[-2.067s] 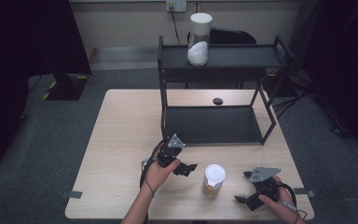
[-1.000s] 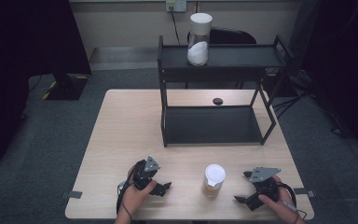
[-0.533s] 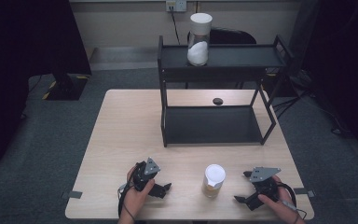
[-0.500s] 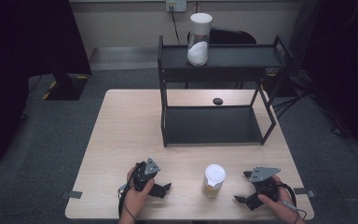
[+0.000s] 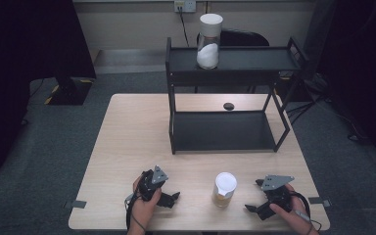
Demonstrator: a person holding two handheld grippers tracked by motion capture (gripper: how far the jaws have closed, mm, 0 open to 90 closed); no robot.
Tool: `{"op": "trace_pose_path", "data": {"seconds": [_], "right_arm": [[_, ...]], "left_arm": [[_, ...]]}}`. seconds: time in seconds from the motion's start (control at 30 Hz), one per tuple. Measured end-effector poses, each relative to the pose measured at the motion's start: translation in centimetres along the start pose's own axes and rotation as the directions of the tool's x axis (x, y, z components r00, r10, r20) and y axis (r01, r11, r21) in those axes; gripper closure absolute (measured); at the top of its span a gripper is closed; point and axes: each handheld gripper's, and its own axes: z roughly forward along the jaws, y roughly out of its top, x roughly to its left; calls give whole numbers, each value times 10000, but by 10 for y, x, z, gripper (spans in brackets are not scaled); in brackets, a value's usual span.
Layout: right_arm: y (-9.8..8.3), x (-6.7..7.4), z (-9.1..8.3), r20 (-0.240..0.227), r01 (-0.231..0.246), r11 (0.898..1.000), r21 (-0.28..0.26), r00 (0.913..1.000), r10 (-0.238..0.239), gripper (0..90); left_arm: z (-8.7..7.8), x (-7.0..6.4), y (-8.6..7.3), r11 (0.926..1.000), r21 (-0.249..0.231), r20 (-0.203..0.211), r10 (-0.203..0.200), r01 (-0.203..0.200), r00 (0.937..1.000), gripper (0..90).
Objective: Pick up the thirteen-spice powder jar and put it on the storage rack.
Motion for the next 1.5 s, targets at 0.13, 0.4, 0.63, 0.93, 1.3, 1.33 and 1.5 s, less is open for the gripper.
{"op": "trace_pose_path", "data": {"seconds": [0.13, 0.4, 0.63, 0.93, 1.3, 1.33, 1.5], "right_arm": [[3, -4, 0, -290, -269, 9995, -149, 9992, 264, 17], [24, 4, 2, -443, 73, 9989, -453, 9990, -93, 12], [40, 13, 10, -843, 257, 9974, -672, 9959, -313, 12], [46, 16, 20, -1431, -71, 9892, -1461, 9896, -141, 12], [46, 23, 39, -1495, -1, 9786, -2058, 9883, -313, 236], [46, 23, 40, -1497, 27, 9783, -2070, 9881, -344, 252], [44, 23, 42, -1536, -95, 9744, -2246, 9878, -258, 283]], "left_arm": [[0, 0, 0, 10000, 0, 0, 2, -2, 10000, 0], [0, 0, 0, 10000, 1, -1, 2, -2, 10000, 0], [0, 0, 0, 10000, 1, 0, 3, -3, 10000, 0], [0, 0, 0, 10000, 0, -1, 2, -2, 10000, 0], [0, 0, 0, 10000, -1, -2, 4, -4, 10000, 0], [0, 0, 0, 10000, -1, -2, 4, -4, 10000, 0], [0, 0, 0, 10000, -1, -3, 4, -4, 10000, 0]]}}
